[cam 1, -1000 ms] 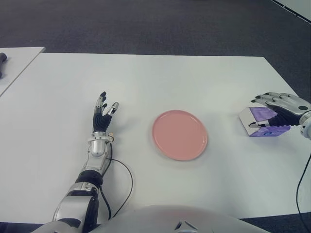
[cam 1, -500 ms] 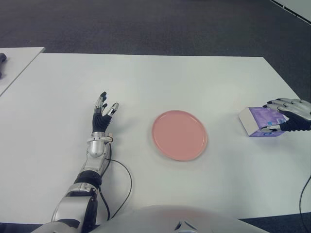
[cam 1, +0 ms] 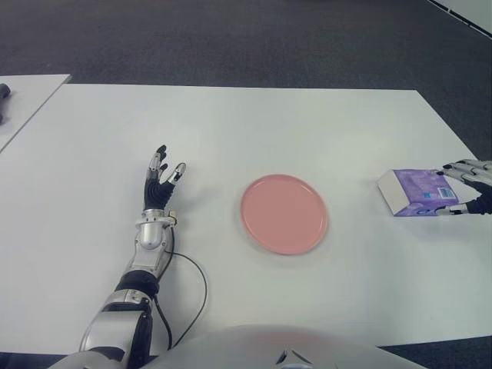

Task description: Put the tissue paper into the plate.

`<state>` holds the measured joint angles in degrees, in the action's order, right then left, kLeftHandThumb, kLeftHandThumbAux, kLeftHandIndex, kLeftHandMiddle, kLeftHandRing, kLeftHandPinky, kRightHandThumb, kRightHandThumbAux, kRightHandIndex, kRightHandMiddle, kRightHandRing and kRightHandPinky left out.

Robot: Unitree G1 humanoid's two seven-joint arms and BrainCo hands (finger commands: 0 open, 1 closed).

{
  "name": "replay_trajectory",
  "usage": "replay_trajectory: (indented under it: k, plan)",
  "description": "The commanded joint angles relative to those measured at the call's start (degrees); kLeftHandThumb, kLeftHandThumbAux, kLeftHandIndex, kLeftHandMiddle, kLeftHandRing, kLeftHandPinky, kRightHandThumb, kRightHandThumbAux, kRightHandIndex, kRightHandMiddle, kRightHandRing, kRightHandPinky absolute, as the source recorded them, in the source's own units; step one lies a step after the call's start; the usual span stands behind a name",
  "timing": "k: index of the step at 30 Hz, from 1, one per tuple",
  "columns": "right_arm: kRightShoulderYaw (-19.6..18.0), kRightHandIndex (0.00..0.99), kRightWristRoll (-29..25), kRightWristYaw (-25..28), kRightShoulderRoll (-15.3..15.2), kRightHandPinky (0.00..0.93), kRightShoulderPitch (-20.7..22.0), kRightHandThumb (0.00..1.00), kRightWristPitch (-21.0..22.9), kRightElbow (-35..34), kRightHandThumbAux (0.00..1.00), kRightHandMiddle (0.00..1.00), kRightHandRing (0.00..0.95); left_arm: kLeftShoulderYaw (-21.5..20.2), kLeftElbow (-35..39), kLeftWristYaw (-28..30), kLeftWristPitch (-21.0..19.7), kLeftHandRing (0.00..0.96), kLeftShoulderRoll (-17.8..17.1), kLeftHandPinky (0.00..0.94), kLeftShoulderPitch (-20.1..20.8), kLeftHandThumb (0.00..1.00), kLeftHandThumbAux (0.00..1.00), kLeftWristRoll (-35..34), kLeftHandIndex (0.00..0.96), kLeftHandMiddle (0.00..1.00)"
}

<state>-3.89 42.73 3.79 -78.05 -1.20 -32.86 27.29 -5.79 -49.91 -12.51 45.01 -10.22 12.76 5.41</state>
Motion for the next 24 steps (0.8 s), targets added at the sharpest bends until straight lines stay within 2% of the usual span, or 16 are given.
replay_trajectory:
  k: [1,24]
  plan:
    - [1.7,0.0,0.3,-0.9,-0.7,0.0,-0.2,0.563,-1.7,1.2,0.174,0.0,0.0,-0.1,-2.3,0.4,-0.2,0.0,-0.2,0.0,-1.3,0.0,0.465,0.3,0.0,0.0]
    - [3.2,0.0,-1.7,2.1,1.1,0.0,-0.4,0.576,1.7,0.5,0.18,0.0,0.0,-0.2,-3.5,-0.1,0.5,0.0,-0.4,0.0,-0.3,0.0,0.48,0.7,0.0,0.0]
